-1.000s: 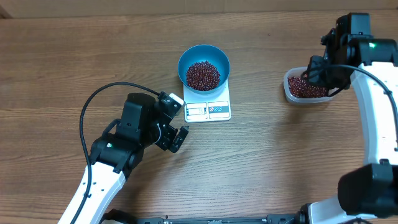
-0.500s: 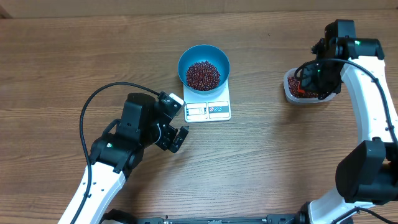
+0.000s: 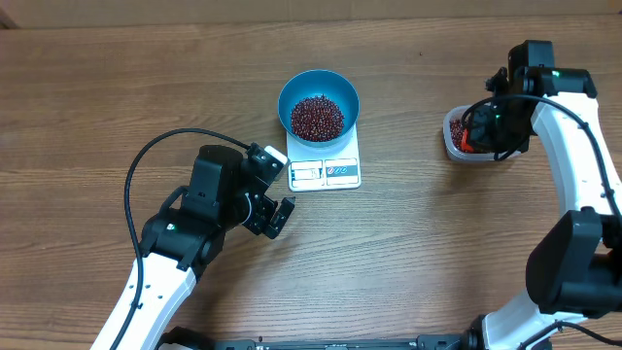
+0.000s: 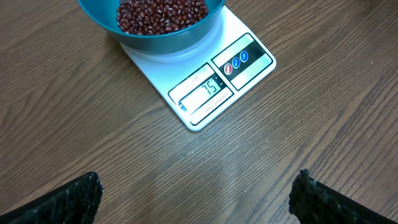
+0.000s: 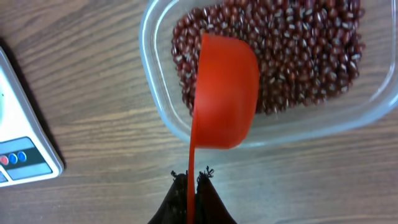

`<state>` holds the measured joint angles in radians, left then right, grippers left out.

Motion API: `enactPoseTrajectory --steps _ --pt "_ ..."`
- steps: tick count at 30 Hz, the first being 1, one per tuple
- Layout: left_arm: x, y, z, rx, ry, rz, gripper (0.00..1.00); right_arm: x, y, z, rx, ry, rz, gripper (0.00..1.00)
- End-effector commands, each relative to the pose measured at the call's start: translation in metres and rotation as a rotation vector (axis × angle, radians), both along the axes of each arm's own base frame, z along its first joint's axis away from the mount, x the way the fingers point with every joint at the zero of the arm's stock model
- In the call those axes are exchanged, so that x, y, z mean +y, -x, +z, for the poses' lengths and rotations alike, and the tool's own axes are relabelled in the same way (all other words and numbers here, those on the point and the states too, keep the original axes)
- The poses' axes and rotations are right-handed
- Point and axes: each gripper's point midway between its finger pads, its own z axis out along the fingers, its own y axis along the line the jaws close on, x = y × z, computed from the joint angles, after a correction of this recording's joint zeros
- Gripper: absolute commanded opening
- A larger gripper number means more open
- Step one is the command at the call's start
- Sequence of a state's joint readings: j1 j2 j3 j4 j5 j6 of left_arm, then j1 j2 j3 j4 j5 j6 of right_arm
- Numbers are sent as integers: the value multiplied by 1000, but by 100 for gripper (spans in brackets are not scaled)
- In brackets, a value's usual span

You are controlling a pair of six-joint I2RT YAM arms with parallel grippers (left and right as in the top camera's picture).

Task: Scoop item into bowl and weigh 150g on scale
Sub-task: 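Dig the red scoop into the tub beans and lift it filled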

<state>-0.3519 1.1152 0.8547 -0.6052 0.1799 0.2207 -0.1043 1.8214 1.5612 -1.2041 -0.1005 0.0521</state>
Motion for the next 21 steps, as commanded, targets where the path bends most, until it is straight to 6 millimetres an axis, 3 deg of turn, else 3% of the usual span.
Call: enactPoseTrajectory --steps 1,8,21 --pt "-2 3 -4 5 -7 -27 99 0 -4 -10 11 -10 1 4" --pt "-2 3 -4 5 -7 -27 100 -2 -13 -19 0 -6 -3 4" --pt "-2 3 -4 5 -7 -27 100 -10 -29 -16 -64 32 -39 4"
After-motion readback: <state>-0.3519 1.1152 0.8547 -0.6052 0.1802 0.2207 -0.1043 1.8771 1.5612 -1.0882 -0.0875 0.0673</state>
